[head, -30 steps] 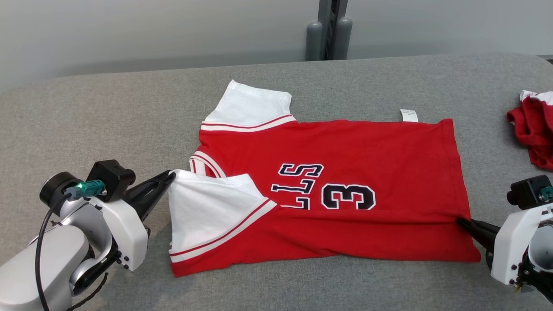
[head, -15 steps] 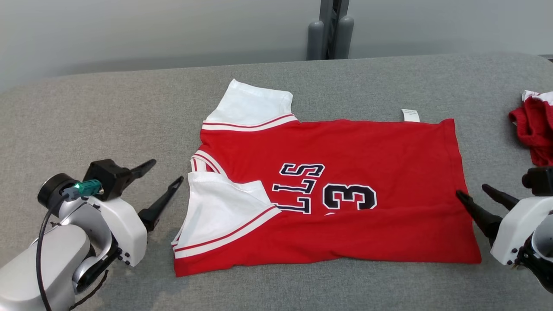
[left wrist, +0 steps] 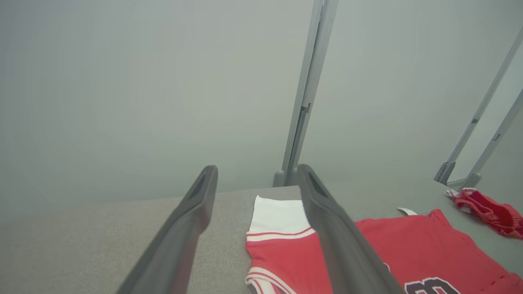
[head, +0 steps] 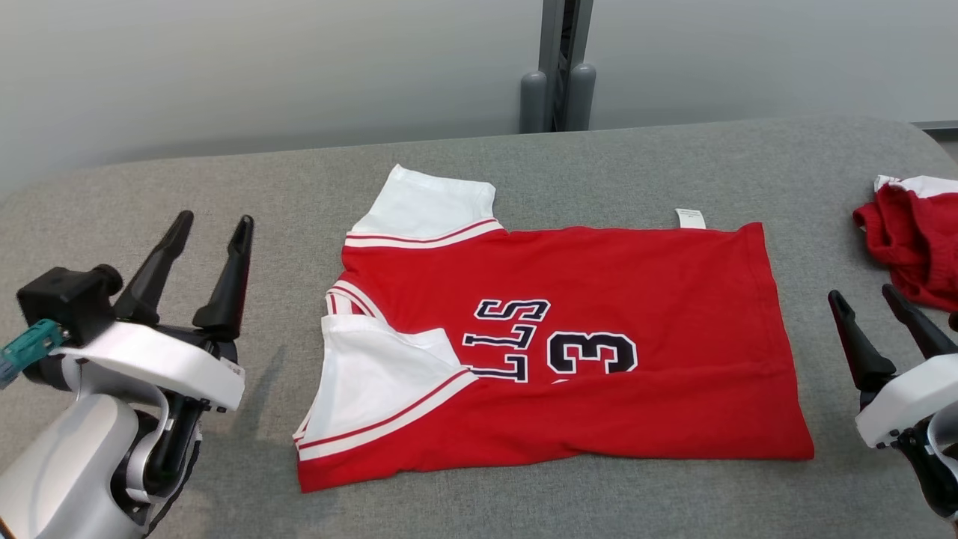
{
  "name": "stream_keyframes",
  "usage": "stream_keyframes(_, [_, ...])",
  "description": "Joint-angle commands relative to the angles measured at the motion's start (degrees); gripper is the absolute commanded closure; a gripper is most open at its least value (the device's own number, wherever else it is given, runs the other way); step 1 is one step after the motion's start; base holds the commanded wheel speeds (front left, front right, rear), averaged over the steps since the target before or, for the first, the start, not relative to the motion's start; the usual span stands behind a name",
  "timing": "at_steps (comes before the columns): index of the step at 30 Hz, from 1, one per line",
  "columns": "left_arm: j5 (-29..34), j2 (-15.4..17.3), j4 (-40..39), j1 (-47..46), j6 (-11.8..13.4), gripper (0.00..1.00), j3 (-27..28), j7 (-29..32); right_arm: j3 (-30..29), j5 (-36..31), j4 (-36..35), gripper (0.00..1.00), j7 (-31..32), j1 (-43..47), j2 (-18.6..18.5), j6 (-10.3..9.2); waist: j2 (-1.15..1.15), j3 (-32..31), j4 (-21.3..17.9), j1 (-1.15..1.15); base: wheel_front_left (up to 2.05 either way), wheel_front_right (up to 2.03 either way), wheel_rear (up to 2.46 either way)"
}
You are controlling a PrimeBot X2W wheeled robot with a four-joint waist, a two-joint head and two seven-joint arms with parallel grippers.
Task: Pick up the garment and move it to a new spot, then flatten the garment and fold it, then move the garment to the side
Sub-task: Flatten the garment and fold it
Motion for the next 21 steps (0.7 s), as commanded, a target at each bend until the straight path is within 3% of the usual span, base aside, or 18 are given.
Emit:
stream_keyframes(1, [1.28,-1.26,-2.52,2.84,1.21,0.00,4.62,-0.27,-5.41,-4.79,-1.71,0.00,-0.36,2.48,2.14,-0.01,0.00,-0.23,-0.35,0.00,0.00,0.00,0.00])
stream_keyframes(5, [5.39,-6.53,-6.92,10.27,1.09,0.00,13.09,-0.25,-18.12,-15.07,-7.16,0.00,-0.36,10.00,8.64,-0.01,0.00,-0.56,-0.63,0.00,0.00,0.00,0.00])
stream_keyframes(9, [10.51,-12.62,-9.41,16.85,-0.59,0.00,18.43,-0.26,-25.93,-23.41,-12.92,0.00,-0.37,16.29,14.84,-0.01,0.00,-0.91,-0.99,0.00,0.00,0.00,0.00])
stream_keyframes(13, [15.09,-19.00,-9.26,22.06,-2.19,0.00,23.38,-0.27,-29.38,-28.80,-16.45,0.00,-0.38,20.77,19.58,-0.01,0.00,-1.25,-1.17,0.00,0.00,0.00,0.00])
stream_keyframes(16, [17.14,-23.29,-7.28,25.55,-4.90,0.00,25.14,-0.27,-31.25,-30.59,-16.97,0.00,-0.39,22.82,21.99,-0.01,0.00,-1.63,-1.35,0.00,0.00,0.00,0.00])
stream_keyframes(18, [18.87,-24.84,-5.01,27.02,-7.12,0.00,25.37,-0.28,-32.40,-31.16,-17.10,0.00,-0.39,23.72,23.28,-0.01,0.00,-1.94,-1.44,0.00,0.00,0.00,0.00])
stream_keyframes(21, [20.64,-26.21,-2.04,28.40,-8.41,0.00,25.54,-0.27,-33.07,-31.51,-16.83,0.00,-0.39,24.57,24.17,-0.01,0.00,-2.35,-1.50,0.00,0.00,0.00,0.00])
